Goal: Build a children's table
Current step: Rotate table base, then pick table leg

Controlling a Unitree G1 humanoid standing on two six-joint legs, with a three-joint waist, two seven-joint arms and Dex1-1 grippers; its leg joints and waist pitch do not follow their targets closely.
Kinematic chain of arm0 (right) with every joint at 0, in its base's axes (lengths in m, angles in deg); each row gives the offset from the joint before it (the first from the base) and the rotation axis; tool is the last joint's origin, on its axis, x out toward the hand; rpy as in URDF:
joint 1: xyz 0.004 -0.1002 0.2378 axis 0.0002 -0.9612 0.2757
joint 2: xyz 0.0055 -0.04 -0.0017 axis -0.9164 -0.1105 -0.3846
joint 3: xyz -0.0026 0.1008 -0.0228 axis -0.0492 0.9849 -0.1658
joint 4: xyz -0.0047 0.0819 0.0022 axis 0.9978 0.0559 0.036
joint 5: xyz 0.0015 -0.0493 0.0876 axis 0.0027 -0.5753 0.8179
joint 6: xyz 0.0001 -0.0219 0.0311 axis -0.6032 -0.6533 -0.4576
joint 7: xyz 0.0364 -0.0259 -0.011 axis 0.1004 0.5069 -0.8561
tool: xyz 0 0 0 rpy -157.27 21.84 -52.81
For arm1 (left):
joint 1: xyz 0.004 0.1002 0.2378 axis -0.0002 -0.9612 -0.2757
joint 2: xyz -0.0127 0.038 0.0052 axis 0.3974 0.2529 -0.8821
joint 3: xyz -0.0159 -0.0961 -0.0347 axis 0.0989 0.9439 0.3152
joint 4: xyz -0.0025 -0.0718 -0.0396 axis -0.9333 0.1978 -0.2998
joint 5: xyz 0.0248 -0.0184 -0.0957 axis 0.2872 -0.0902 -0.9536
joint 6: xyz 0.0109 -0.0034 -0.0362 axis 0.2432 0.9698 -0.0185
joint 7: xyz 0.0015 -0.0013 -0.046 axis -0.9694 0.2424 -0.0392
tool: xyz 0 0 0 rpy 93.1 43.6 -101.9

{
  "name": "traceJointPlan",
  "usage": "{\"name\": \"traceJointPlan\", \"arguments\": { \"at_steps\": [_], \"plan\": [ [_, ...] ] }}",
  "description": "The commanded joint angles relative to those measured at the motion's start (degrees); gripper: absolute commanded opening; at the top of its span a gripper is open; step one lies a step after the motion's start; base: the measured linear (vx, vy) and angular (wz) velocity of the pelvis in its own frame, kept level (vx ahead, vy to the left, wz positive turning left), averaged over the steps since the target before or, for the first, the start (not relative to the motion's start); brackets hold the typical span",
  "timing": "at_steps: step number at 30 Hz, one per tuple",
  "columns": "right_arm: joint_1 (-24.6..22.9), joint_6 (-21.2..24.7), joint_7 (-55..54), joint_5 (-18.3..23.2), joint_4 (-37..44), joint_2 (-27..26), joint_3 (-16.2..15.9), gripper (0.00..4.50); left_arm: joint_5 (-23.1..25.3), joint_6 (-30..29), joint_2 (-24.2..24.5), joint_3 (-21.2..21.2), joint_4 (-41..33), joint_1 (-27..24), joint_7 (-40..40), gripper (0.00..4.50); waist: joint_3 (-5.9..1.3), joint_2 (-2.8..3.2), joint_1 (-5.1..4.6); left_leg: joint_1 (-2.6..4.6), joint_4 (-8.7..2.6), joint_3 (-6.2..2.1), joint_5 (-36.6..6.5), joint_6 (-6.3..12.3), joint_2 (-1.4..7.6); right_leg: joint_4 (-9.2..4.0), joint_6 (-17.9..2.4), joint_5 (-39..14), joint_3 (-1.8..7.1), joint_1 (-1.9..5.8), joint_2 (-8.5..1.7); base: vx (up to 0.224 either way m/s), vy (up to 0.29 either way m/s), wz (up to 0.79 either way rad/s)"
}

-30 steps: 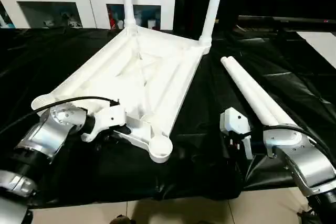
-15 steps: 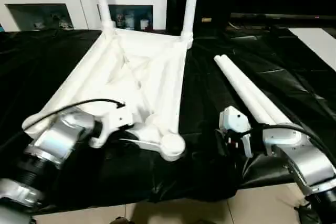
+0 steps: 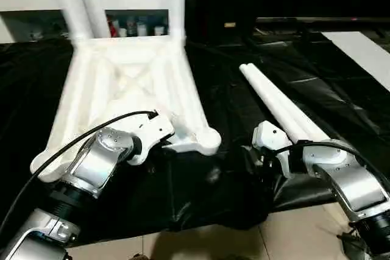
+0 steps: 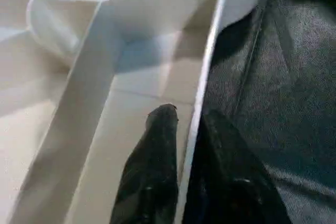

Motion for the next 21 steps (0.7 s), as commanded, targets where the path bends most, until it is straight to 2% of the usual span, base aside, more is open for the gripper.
{"name": "traceJointPlan", "arguments": {
  "at_steps": [1, 3, 4, 6, 7, 9, 10, 11, 12, 13, 14, 15, 16, 17, 20, 21],
  "plan": [
    [1.54, 0.17, -1.58, -1.07, -0.72, 0.32, 0.30, 4.50, 2.00, -0.21, 0.66, 1.00, 2.03, -0.59, 3.50, 0.63, -3.77, -0.07, 0.35, -0.33, -3.82, -0.94, -13.85, 0.93, 0.91, -6.22, -6.97, -20.39, 2.44, 2.77, -3.06, 0.000, 0.000, 0.00],
    [1.83, 0.14, -2.52, -1.35, -1.17, 0.11, 0.58, 4.50, 1.18, 1.93, 0.66, 1.24, 2.75, -0.23, 2.96, 1.03, -3.93, -0.08, 0.25, -0.01, -3.57, -0.75, -13.66, 1.31, 0.83, -6.08, -8.24, -18.02, 2.51, 2.60, -2.98, 0.000, 0.000, 0.00],
    [2.22, -0.36, -4.50, -2.08, -1.99, -0.38, 1.29, 4.50, -1.24, 3.43, 0.61, 1.94, 2.81, -0.04, 0.71, 1.12, -3.91, -0.09, 0.24, 0.01, -3.43, -0.64, -13.27, 1.52, 0.69, -6.20, -8.85, -17.71, 2.51, 2.53, -3.01, 0.000, 0.000, 0.00],
    [3.48, 0.42, -8.97, -2.89, -3.81, -1.86, 3.43, 4.50, -3.24, 4.66, 1.15, 2.88, 2.02, 0.31, -0.53, 1.20, -4.23, 0.14, 0.49, 0.24, -3.35, -0.53, -11.49, 1.57, 0.88, -5.63, -10.57, -12.90, 2.70, 2.54, -2.93, 0.000, 0.000, 0.00],
    [3.71, 0.82, -9.67, -3.12, -3.95, -1.98, 3.68, 4.50, -3.38, 4.68, 1.22, 3.09, 1.92, 0.39, -0.50, 1.20, -4.16, 0.23, 0.54, 0.30, -3.38, -0.48, -11.47, 1.66, 0.88, -5.60, -11.03, -12.24, 2.72, 2.40, -2.92, 0.000, 0.000, 0.00],
    [5.20, 3.44, -14.61, -5.34, -4.30, -2.51, 4.95, 4.50, -4.59, 4.67, 1.87, 4.60, 0.89, 0.75, -1.49, 1.55, -4.20, -0.06, 0.63, 0.29, -3.45, -0.47, -10.97, 1.40, 0.95, -5.22, -11.65, -10.49, 2.60, 2.56, -2.69, 0.000, 0.000, 0.00],
    [5.20, 3.44, -14.61, -5.34, -4.30, -2.51, 4.95, 4.50, -4.59, 4.67, 1.87, 4.60, 0.89, 0.75, -1.49, 1.55, -4.11, 0.07, 0.69, 0.29, -3.55, -0.53, -10.66, 1.25, 0.94, -5.15, -11.67, -10.44, 2.61, 2.58, -2.75, 0.000, 0.000, 0.00],
    [6.69, 7.02, -17.19, -6.24, -4.15, -2.79, 5.71, 4.50, -5.88, 4.30, 2.57, 6.06, -0.30, 0.89, -3.25, 1.59, -4.10, -0.23, 0.64, 0.30, -3.61, -0.48, -10.64, 1.08, 0.95, -5.21, -11.55, -10.81, 2.63, 2.64, -2.78, 0.000, 0.000, 0.00],
    [7.68, 9.17, -17.60, -5.35, -4.50, -3.14, 6.43, 4.50, -6.71, 3.93, 3.05, 6.75, -1.01, 0.94, -4.21, 1.59, -4.05, -0.05, 0.67, 0.43, -3.62, -0.50, -10.82, 0.93, 0.88, -5.15, -11.59, -11.30, 2.62, 2.58, -2.73, 0.000, 0.000, 0.00],
    [7.91, 9.66, -17.60, -5.05, -4.64, -3.24, 6.60, 4.50, -6.91, 3.86, 3.16, 6.89, -1.13, 0.96, -4.40, 1.82, -4.01, 0.11, 0.70, 0.58, -3.64, -0.46, -11.35, 0.74, 0.98, -5.22, -11.70, -11.87, 2.72, 2.49, -2.86, 0.000, 0.000, 0.00],
    [8.31, 10.46, -17.60, -4.54, -4.87, -3.41, 6.88, 4.50, -7.24, 3.75, 3.34, 7.12, -1.32, 0.99, -4.71, 1.93, -3.95, 0.01, 0.68, 0.62, -3.67, -0.45, -11.64, 0.67, 1.02, -5.31, -11.60, -12.24, 2.73, 2.47, -2.89, 0.000, 0.000, 0.00],
    [10.13, 14.12, -18.78, -2.44, -6.54, -4.59, 8.96, 4.50, -8.72, 3.76, 4.83, 7.73, -2.38, 0.84, -7.03, 1.93, -3.95, 0.04, 0.75, 0.71, -3.66, -0.44, -12.07, 0.55, 1.00, -5.27, -11.67, -12.49, 2.76, 2.44, -2.94, 0.000, 0.000, 0.00],
    [11.22, 15.81, -20.08, -2.20, -7.68, -5.11, 9.94, 4.50, -9.56, 3.87, 5.64, 8.05, -3.20, 0.76, -8.37, 1.98, -4.00, 0.11, 0.78, 0.54, -3.73, -0.50, -11.83, 0.40, 1.01, -5.14, -11.73, -12.35, 2.76, 2.53, -3.04, 0.000, 0.000, 0.00],
    [12.13, 17.41, -21.06, -2.14, -8.59, -5.43, 10.60, 4.50, -10.28, 4.07, 6.22, 8.37, -3.83, 0.74, -9.48, 2.03, -3.98, -0.18, 0.80, 0.57, -3.74, -0.48, -11.41, 0.14, 1.01, -5.07, -11.78, -12.01, 2.75, 2.51, -3.01, 0.000, 0.000, 0.00],
    [14.65, 22.02, -24.14, -4.00, -11.24, -5.44, 11.15, 4.50, -13.38, 4.68, 7.50, 9.68, -5.63, 0.52, -12.74, 2.34, -3.97, 0.00, 0.85, 0.58, -3.76, -0.39, -10.56, -0.62, 0.95, -4.98, -11.97, -11.72, 2.81, 2.51, -3.00, 0.000, 0.000, 0.00],
    [15.59, 24.31, -25.25, -4.81, -12.20, -5.41, 11.29, 4.50, -14.36, 4.86, 7.37, 10.42, -5.84, 0.89, -12.82, 2.38, -3.85, -0.02, 0.89, 0.74, -3.72, -0.25, -10.84, -0.77, 0.96, -5.08, -11.99, -11.76, 2.87, 2.30, -2.97, 0.000, 0.000, 0.00]
  ]
}}
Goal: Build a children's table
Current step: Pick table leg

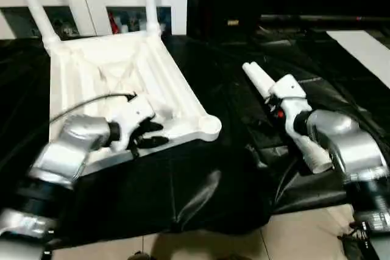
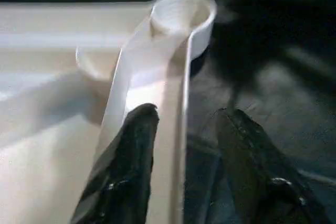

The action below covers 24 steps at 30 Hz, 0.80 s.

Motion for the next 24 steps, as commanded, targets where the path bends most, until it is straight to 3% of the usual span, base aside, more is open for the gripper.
{"name": "traceJointPlan", "arguments": {
  "at_steps": [1, 4, 5, 6, 10, 14, 18, 24],
  "plan": [
    [2.01, 4.91, -2.43, -1.50, -1.84, 0.31, 1.13, 4.50, -2.22, 0.47, 0.03, 1.44, -1.40, 1.23, -0.82, 2.40, -4.02, 0.03, 0.01, 0.82, -3.63, -0.12, -10.67, -0.89, 0.90, -4.73, -11.50, -11.87, 2.87, 2.71, -2.95, 0.000, 0.000, 0.00],
    [2.97, 8.19, -3.83, -3.11, -2.51, 0.70, 0.71, 4.50, -2.64, 0.37, -0.93, 2.28, -1.35, 2.08, 0.25, 2.70, -4.03, -0.03, 0.22, 0.85, -3.59, -0.05, -10.37, -1.10, 0.89, -4.77, -11.07, -11.77, 2.92, 2.78, -3.03, 0.000, 0.000, 0.00],
    [3.41, 10.76, -3.33, -3.60, -3.04, 1.43, -0.07, 4.50, -2.96, 0.57, -2.58, 2.55, -1.60, 3.04, 1.31, 2.77, -4.04, -0.43, 0.32, 0.74, -3.59, -0.02, -9.42, -0.92, 0.92, -4.73, -10.61, -11.75, 2.97, 2.97, -3.10, 0.000, 0.000, 0.00],
    [3.67, 13.15, -2.76, -3.45, -3.59, 1.87, -0.80, 4.50, -3.56, 0.32, -4.05, 2.69, -1.95, 3.78, 2.06, 2.77, -4.04, -0.22, 0.32, 0.75, -3.55, -0.02, -9.27, -0.94, 0.93, -4.74, -10.62, -11.60, 2.98, 2.94, -3.14, 0.000, 0.000, 0.00],
    [3.39, 16.43, -2.48, -3.86, -4.07, 2.65, -3.14, 4.50, -4.40, -0.05, -4.80, 1.63, -2.94, 3.78, 1.36, 2.77, -4.09, -0.44, 0.59, 0.56, -3.48, 0.04, -8.53, -0.82, 0.91, -4.70, -10.69, -10.52, 2.97, 3.10, -3.12, 0.000, 0.000, 0.00],
    [3.14, 17.82, -5.76, -4.58, -4.96, 2.12, -2.24, 4.50, -5.41, -0.74, -4.54, 0.48, -4.82, 2.82, -0.38, 2.77, -4.14, -0.36, 0.49, 0.52, -3.46, 0.04, -8.27, -1.41, 0.91, -4.69, -10.18, -10.91, 3.00, 3.09, -3.16, 0.000, 0.000, 0.00],
    [3.68, 18.54, -9.24, -4.86, -6.53, 1.28, 1.50, 4.50, -5.76, -0.52, -4.55, -0.09, -5.13, 2.47, -2.19, 2.77, -4.07, 0.16, 0.45, 0.74, -3.50, 0.02, -9.49, -2.12, 0.81, -4.86, -10.06, -11.75, 2.96, 2.95, -2.99, 0.000, 0.000, 0.00],
    [2.65, 20.98, -8.13, -3.45, -6.73, 2.12, 1.27, 4.50, -5.41, -0.23, -5.17, -1.26, -4.79, 2.78, -1.58, 2.77, -4.16, 0.07, 0.47, 0.71, -3.52, 0.01, -9.64, -1.99, 0.86, -4.70, -10.54, -9.74, 2.98, 3.17, -2.91, 0.000, 0.000, 0.00]
  ]
}}
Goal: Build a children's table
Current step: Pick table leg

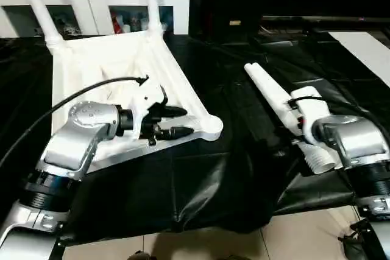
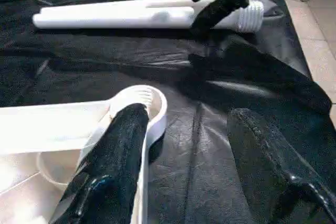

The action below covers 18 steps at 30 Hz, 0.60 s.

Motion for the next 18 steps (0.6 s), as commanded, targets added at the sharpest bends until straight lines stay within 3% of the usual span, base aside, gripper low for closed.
{"name": "traceJointPlan", "arguments": {
  "at_steps": [1, 18],
  "plan": [
    [-0.61, 1.09, 0.34, 0.73, -0.27, 0.78, 0.73, 4.50, 0.07, 0.15, -0.10, -0.79, -0.81, 0.09, 0.15, 2.77, -4.22, 0.15, 0.13, 0.67, -3.48, -0.14, -9.65, -1.88, 0.87, -4.78, -10.55, -9.79, 2.88, 3.19, -2.94, 0.000, 0.000, 0.00],
    [2.73, 2.95, 1.32, 4.48, 6.48, -0.81, 2.73, 4.50, 0.70, 0.77, 0.99, -1.12, -1.52, -0.83, 1.32, 2.77, -4.16, 0.00, 0.26, 0.81, -3.50, -0.10, -9.31, -1.92, 0.97, -4.73, -9.98, -11.01, 2.94, 2.96, -2.99, 0.000, 0.000, 0.00]
  ]
}}
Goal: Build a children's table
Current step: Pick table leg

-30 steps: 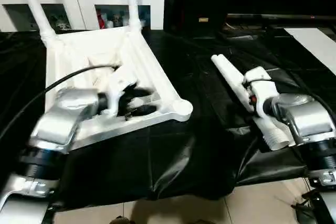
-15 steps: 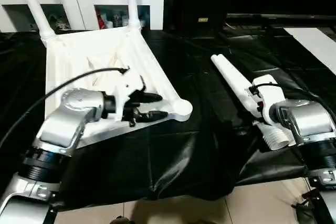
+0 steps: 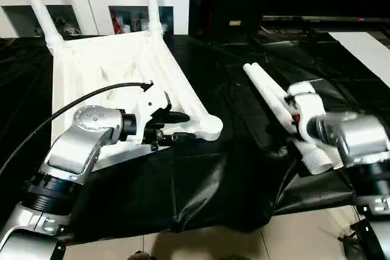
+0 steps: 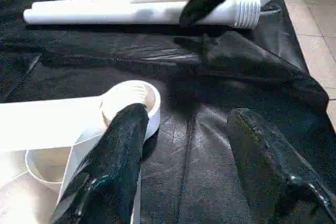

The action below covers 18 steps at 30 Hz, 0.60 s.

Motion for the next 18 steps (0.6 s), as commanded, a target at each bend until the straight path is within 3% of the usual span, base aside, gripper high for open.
{"name": "traceJointPlan", "arguments": {
  "at_steps": [1, 4, 13, 14, 18],
  "plan": [
    [1.21, -1.41, -2.64, -0.42, -1.04, 0.21, 2.24, 4.50, 0.56, 0.44, 0.63, -0.25, -1.47, -0.20, 0.66, 2.77, -4.17, -0.31, 0.10, 0.73, -3.51, -0.07, -8.99, -1.89, 0.95, -4.74, -9.89, -10.90, 2.96, 3.02, -3.02, 0.000, 0.000, 0.00],
    [0.68, -3.61, -4.30, -2.51, -3.98, 1.11, 1.08, 4.50, 0.64, 0.65, 0.57, -0.27, -1.40, -0.33, 0.97, 2.77, -4.19, -0.18, 0.26, 0.76, -3.47, -0.01, -8.58, -2.31, 0.89, -4.81, -9.66, -11.52, 2.94, 2.95, -3.08, 0.000, 0.000, 0.00],
    [-2.42, -2.63, -3.54, -2.84, -5.19, 1.76, -1.31, 4.50, 0.84, 1.04, 0.43, -0.87, -1.22, -0.51, 1.26, 2.77, -4.15, -0.21, 0.36, 0.65, -3.45, 0.00, -9.15, -1.88, 0.82, -4.98, -9.15, -12.06, 2.89, 3.06, -3.02, 0.000, 0.000, 0.00],
    [-2.79, -1.79, -2.66, -1.70, -3.51, 1.22, -1.52, 4.50, 0.86, 1.10, 0.61, -0.96, -1.18, -0.49, 1.12, 2.77, -4.17, 0.04, 0.31, 0.68, -3.46, -0.04, -9.31, -2.00, 0.82, -4.97, -9.17, -12.03, 2.88, 3.05, -2.95, 0.000, 0.000, 0.00],
    [-2.45, -0.08, -1.16, 0.44, -0.63, 0.16, -1.12, 4.50, 0.90, 1.29, 0.79, -1.08, -0.89, -0.31, 0.97, 2.77, -4.19, 0.13, 0.12, 0.66, -3.49, -0.13, -9.59, -1.86, 0.85, -4.91, -9.19, -11.32, 2.87, 3.11, -2.90, 0.000, 0.000, 0.00]
  ]
}}
